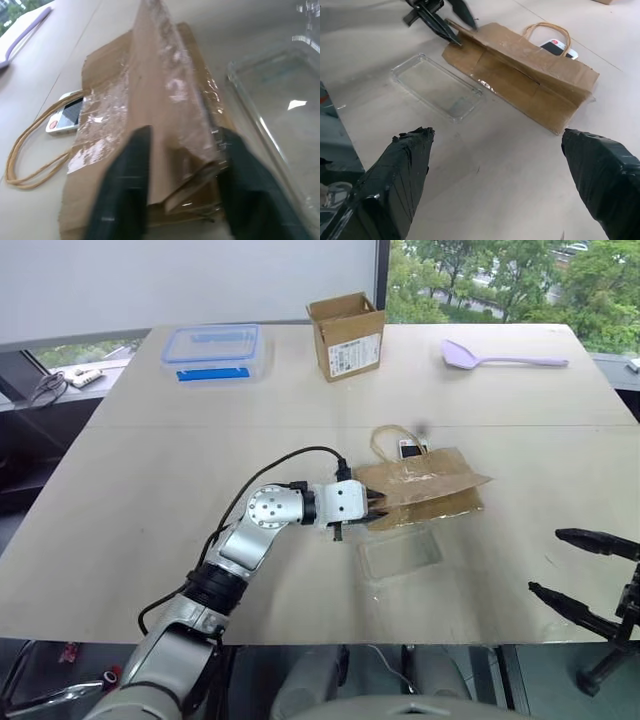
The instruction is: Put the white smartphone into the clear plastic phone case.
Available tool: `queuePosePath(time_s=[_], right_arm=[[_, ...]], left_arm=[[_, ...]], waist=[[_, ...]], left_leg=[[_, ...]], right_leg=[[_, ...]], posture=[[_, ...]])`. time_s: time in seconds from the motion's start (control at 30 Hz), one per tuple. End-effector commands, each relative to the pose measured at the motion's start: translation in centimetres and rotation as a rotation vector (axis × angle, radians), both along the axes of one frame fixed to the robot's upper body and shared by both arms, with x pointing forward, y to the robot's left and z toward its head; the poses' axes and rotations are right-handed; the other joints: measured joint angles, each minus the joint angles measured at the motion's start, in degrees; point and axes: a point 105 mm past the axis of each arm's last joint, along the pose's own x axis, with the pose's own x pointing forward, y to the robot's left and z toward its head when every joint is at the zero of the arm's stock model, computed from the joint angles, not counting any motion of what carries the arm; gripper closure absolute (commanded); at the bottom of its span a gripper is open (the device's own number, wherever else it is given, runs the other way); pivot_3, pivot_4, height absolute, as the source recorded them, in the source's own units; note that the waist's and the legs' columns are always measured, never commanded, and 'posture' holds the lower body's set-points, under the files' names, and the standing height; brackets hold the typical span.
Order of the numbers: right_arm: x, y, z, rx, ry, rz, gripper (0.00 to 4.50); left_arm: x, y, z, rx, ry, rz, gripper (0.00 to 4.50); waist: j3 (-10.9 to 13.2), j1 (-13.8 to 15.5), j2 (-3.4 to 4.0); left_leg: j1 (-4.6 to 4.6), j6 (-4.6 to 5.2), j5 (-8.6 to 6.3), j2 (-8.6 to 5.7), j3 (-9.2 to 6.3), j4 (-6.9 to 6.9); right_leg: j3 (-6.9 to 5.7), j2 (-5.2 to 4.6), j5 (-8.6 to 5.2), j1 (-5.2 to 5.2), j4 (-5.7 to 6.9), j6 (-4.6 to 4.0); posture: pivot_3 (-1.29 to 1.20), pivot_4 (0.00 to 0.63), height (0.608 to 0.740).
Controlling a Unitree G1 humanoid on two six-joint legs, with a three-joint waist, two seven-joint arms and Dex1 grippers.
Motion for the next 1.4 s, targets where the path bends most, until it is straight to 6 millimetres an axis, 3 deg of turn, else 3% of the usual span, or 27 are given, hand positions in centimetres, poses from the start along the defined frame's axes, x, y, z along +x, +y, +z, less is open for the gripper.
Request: queuePosePath(time_s=[0.03,0.2,0.33,0.47,0.67,0.9,0.93,1.0,1.1,1.17,1.23,1.33,1.4], right_arm=[[-0.2,0.5,1.0,-0.021,-0.058,0.016,0.00],[0.2,1.6,1.3,0.016,-0.080,0.059,0.00],[1.2,3.3,1.9,0.084,-0.118,0.104,0.00],[2.1,5.6,2.0,0.151,-0.135,0.171,0.00],[3.4,7.6,1.3,0.192,-0.128,0.253,0.00],[4.3,8.2,1.1,0.190,-0.141,0.269,0.00],[4.1,8.1,1.0,0.184,-0.136,0.267,0.00],[3.9,8.0,0.7,0.177,-0.127,0.260,0.00],[3.7,7.8,0.5,0.175,-0.116,0.250,0.00],[3.6,7.8,0.3,0.175,-0.110,0.246,0.00],[3.5,7.6,0.1,0.170,-0.102,0.243,0.00],[3.1,7.2,0.0,0.154,-0.073,0.244,0.00],[2.6,6.7,0.0,0.140,-0.046,0.245,0.00]], left_arm=[[0.4,-0.4,1.0,-0.037,-0.048,0.002,4.42],[1.9,2.1,2.2,-0.116,-0.047,0.149,4.42],[3.7,6.6,4.4,-0.210,-0.096,0.366,4.42],[4.2,11.4,6.1,-0.257,-0.112,0.526,4.42],[3.9,17.5,5.6,-0.233,-0.078,0.715,4.42],[3.5,20.8,4.0,-0.164,-0.001,0.745,4.42],[3.1,21.0,3.8,-0.171,0.038,0.734,3.91],[2.3,20.8,3.8,-0.221,0.149,0.701,3.17],[0.6,19.2,5.4,-0.377,0.389,0.620,1.72],[-0.7,17.5,7.1,-0.428,0.506,0.529,0.72],[-2.6,15.1,8.0,-0.409,0.607,0.401,0.06],[-5.1,10.7,5.4,-0.204,0.736,0.268,0.06],[-5.4,8.0,3.6,-0.078,0.741,0.221,0.06]], waist=[[0.00,-0.02,0.00],[0.00,-0.13,0.00],[0.00,-0.33,0.01],[0.00,-0.20,0.00],[0.00,0.00,-0.01],[0.00,-0.13,-0.01],[0.00,-0.14,-0.01],[0.00,-0.16,-0.01],[0.01,-0.25,-0.02],[0.02,-0.20,-0.05],[0.02,-0.25,-0.03],[0.00,-0.23,0.01],[0.00,0.10,0.03]], left_leg=[[0.00,0.00,0.00,0.00,0.00,0.00],[0.01,0.00,0.00,-0.01,0.00,0.01],[0.05,-0.01,0.00,0.05,-0.01,0.01],[0.04,-0.02,0.01,0.06,-0.01,0.02],[0.00,-0.02,0.01,0.00,-0.06,0.02],[0.01,-0.02,0.01,-0.01,-0.09,0.02],[0.00,-0.02,0.01,-0.01,-0.09,0.02],[-0.01,-0.02,0.01,-0.01,-0.09,0.01],[-0.09,-0.01,0.01,-0.01,-0.10,0.01],[-0.10,-0.01,0.00,0.00,-0.12,0.03],[-0.06,-0.01,0.00,0.00,-0.13,0.03],[0.00,-0.01,0.00,0.00,-0.07,0.02],[0.00,-0.01,0.00,-0.01,-0.06,0.02]], right_leg=[[0.01,0.00,0.00,0.00,0.00,0.00],[0.01,0.00,0.01,0.00,0.03,0.01],[0.03,0.06,0.01,-0.01,0.06,0.01],[0.02,0.04,0.01,-0.02,0.07,0.01],[-0.03,0.01,0.01,-0.03,0.04,0.00],[-0.06,0.01,0.01,-0.03,0.06,0.00],[-0.06,0.01,0.01,-0.03,0.06,0.00],[-0.05,0.00,0.01,-0.04,0.04,0.00],[-0.04,0.01,0.01,-0.12,0.04,-0.01],[-0.07,0.01,0.01,-0.13,0.09,-0.01],[-0.07,0.01,0.01,-0.12,0.11,0.00],[-0.01,0.00,0.01,-0.10,0.12,0.00],[-0.01,-0.01,0.01,-0.03,0.11,0.00]], posture=[[0.00,0.150,0.740],[0.00,0.150,0.740],[0.00,0.150,0.740],[0.00,0.150,0.740],[0.00,0.150,0.740],[0.00,0.150,0.740],[0.00,0.150,0.740],[0.00,0.150,0.740],[0.00,0.150,0.740],[0.00,0.150,0.740],[0.00,0.150,0.740],[0.00,0.150,0.740],[0.00,0.150,0.740]])
